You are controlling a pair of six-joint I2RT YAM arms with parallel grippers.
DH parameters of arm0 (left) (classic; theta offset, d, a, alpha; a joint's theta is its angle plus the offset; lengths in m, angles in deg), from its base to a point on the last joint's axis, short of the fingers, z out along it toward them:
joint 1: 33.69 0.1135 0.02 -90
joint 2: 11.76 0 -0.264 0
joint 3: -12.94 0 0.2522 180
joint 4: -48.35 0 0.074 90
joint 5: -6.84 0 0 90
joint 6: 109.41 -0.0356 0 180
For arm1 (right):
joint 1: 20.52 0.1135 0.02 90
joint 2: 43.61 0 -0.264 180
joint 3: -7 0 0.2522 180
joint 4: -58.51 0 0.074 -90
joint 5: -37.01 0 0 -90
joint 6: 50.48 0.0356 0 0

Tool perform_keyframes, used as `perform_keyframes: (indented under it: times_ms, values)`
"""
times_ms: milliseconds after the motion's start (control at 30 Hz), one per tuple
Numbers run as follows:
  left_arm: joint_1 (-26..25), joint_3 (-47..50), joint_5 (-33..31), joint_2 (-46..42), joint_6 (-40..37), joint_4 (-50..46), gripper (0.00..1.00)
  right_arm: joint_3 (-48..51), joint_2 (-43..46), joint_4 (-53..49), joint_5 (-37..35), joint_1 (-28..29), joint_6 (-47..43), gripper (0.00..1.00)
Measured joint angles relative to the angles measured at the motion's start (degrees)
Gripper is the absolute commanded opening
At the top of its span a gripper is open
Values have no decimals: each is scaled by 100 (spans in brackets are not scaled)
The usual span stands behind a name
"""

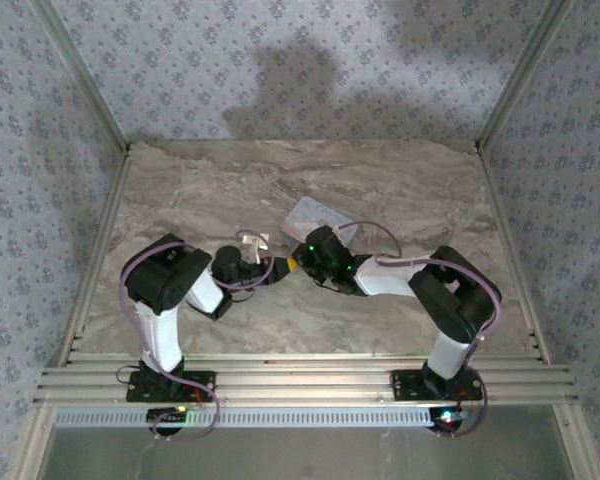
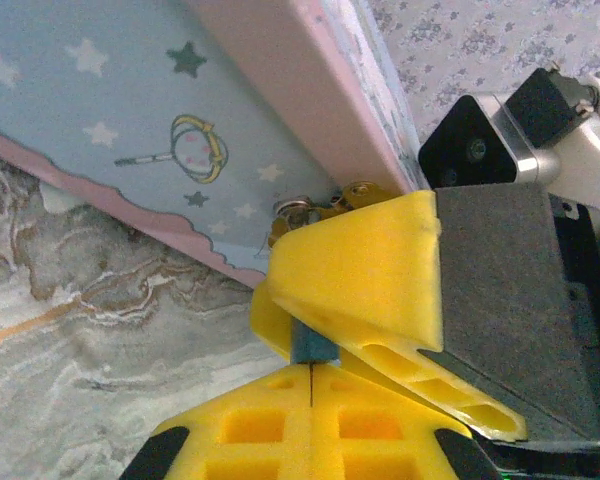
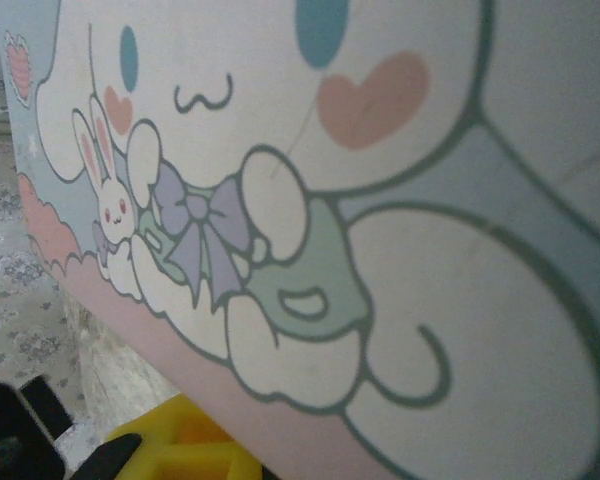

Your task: Unlock the padlock with the key

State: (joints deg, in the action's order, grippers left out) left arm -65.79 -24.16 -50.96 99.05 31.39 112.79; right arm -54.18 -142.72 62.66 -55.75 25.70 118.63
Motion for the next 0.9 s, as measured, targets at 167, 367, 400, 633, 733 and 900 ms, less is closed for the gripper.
perform_keyframes:
  times_ms: [167,367,400,633,733,900]
  values:
    - [-264,133,-562,-111,-866,-22,0,-96,-2,-297,44,0,-50,0]
    - [-881,278,-1853,-839,-2144,-911,0,-177,-2,-555,160,0,-127,0]
    - [-1036,282,-2164,-1032,-2393,-1204,0,-201,-2,-616,201,0,-155,0]
    - [-1725,251,-3477,-1587,-3587,-2236,0,-387,0,-1143,479,-2,-472,1]
    - [-1797,232,-3585,-1578,-3724,-2288,0,-431,2,-1285,511,-2,-581,11]
    - [-1762,232,-3456,-1576,-3681,-2273,0,-424,52,-1384,522,-2,-645,39]
